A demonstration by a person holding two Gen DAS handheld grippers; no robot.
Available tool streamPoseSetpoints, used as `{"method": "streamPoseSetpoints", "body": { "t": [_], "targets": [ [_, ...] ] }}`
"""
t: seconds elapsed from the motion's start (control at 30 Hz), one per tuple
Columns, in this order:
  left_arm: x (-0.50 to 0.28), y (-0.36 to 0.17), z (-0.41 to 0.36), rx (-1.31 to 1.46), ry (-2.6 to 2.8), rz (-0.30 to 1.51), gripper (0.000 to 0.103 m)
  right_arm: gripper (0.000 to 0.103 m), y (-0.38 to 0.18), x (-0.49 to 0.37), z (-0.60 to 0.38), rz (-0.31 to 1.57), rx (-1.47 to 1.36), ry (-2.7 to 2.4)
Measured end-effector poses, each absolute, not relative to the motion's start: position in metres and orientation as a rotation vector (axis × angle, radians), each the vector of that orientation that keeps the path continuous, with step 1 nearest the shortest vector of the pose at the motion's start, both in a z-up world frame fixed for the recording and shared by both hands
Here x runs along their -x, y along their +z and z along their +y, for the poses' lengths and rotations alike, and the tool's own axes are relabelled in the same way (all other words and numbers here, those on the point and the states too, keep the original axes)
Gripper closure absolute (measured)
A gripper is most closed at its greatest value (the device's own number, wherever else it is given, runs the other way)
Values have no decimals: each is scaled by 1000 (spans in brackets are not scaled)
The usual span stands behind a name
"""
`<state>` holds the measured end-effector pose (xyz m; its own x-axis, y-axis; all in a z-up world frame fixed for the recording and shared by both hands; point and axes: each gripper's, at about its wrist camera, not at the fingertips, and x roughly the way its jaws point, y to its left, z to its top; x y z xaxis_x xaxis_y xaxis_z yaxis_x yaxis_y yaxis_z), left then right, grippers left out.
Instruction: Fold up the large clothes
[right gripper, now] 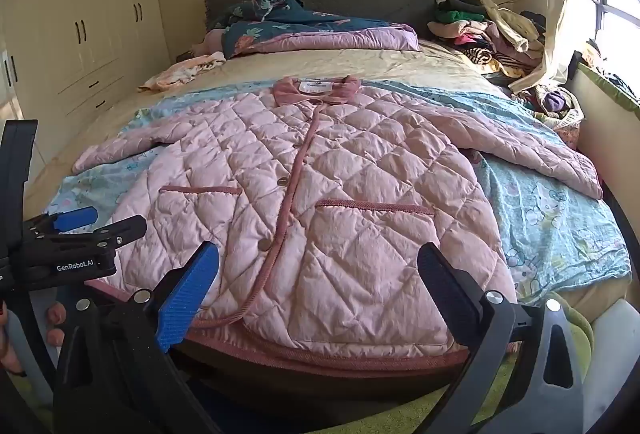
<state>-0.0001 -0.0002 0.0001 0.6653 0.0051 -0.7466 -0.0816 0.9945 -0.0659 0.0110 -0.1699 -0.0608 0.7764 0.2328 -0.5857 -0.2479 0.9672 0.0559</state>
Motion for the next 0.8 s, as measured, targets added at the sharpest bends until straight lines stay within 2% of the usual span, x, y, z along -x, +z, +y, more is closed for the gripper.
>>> {"method": "streamPoseSetpoints", "body": {
  "t": [0.8],
  "targets": [
    [0, 0, 0, 99, 48, 841, 8, 4, -60, -10, -171, 632, 16, 258]
  ]
}}
